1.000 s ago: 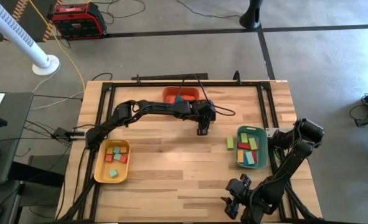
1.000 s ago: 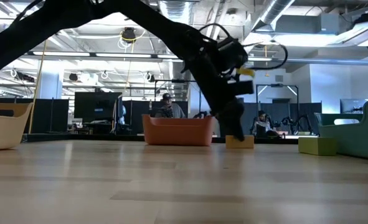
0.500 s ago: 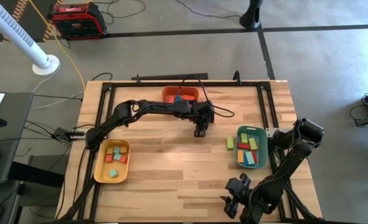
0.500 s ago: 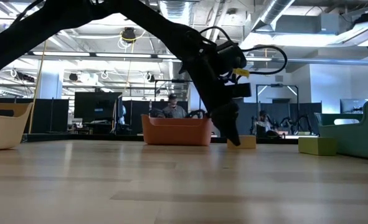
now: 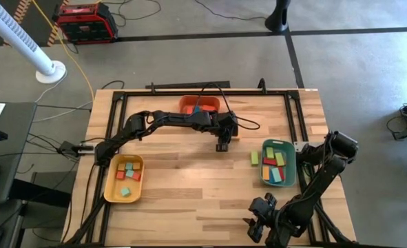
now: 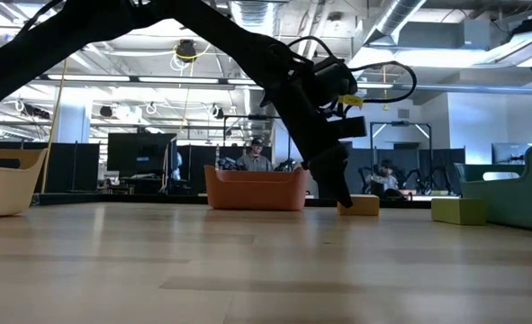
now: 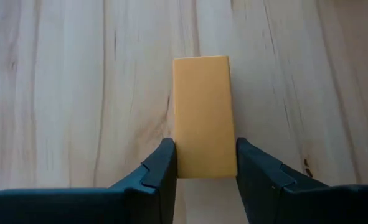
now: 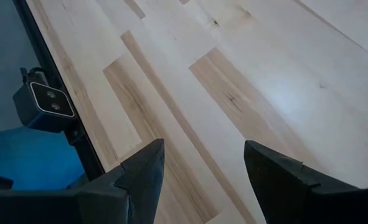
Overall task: Sort blocks by size
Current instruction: Put the large yellow block into the orange bin
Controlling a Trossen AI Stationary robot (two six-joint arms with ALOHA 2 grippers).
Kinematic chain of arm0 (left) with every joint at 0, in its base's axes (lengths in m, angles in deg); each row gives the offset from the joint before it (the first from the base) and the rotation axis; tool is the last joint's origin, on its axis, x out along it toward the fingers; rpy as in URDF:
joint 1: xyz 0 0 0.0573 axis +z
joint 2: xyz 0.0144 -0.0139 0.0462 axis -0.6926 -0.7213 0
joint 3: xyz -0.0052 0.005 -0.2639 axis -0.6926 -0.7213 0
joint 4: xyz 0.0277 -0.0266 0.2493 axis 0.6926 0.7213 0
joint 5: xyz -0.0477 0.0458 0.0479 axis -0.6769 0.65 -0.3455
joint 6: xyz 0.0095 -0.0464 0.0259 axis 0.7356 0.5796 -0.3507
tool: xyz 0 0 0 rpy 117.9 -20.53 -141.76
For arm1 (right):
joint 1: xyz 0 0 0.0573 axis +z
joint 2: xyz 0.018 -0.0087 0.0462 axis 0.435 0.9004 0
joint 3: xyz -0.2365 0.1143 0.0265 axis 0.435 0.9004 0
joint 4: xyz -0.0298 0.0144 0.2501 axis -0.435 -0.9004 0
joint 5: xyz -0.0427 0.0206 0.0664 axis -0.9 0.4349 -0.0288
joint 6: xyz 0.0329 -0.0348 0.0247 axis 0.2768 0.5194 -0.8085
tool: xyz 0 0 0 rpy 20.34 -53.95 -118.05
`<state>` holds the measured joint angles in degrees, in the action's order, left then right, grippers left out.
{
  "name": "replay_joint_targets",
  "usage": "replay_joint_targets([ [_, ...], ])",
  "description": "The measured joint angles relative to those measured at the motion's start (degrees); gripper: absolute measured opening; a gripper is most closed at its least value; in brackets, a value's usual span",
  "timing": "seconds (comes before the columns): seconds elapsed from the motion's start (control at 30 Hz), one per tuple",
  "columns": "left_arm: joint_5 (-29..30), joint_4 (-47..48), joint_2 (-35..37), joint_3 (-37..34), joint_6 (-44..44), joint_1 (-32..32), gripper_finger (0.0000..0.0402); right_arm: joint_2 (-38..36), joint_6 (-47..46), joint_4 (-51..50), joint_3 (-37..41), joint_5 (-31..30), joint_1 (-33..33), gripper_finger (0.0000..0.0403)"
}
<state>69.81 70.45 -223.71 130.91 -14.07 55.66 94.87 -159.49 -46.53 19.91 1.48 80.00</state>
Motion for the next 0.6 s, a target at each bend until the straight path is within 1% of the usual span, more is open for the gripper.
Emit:
replay_joint_targets([
  [0.37, 0.0, 0.3, 0.0, 0.4, -1.6, -0.4, 0.0124, 0.0, 0.0, 0.4, 0.0, 0.0, 0.0, 0.0249],
  [0.5, 0.1, 2.8, 0.0, 2.7, -2.9, -0.6, 0.0124, 0.0, 0.3, 0.2, 0.0, 0.0, 0.0, 0.0249],
  [0.6, 0.2, 7.7, 0.0, 6.2, -3.9, -0.7, 0.0124, 0.0, 0.3, 0.1, 0.0, 0.0, 0.0, 0.0249],
])
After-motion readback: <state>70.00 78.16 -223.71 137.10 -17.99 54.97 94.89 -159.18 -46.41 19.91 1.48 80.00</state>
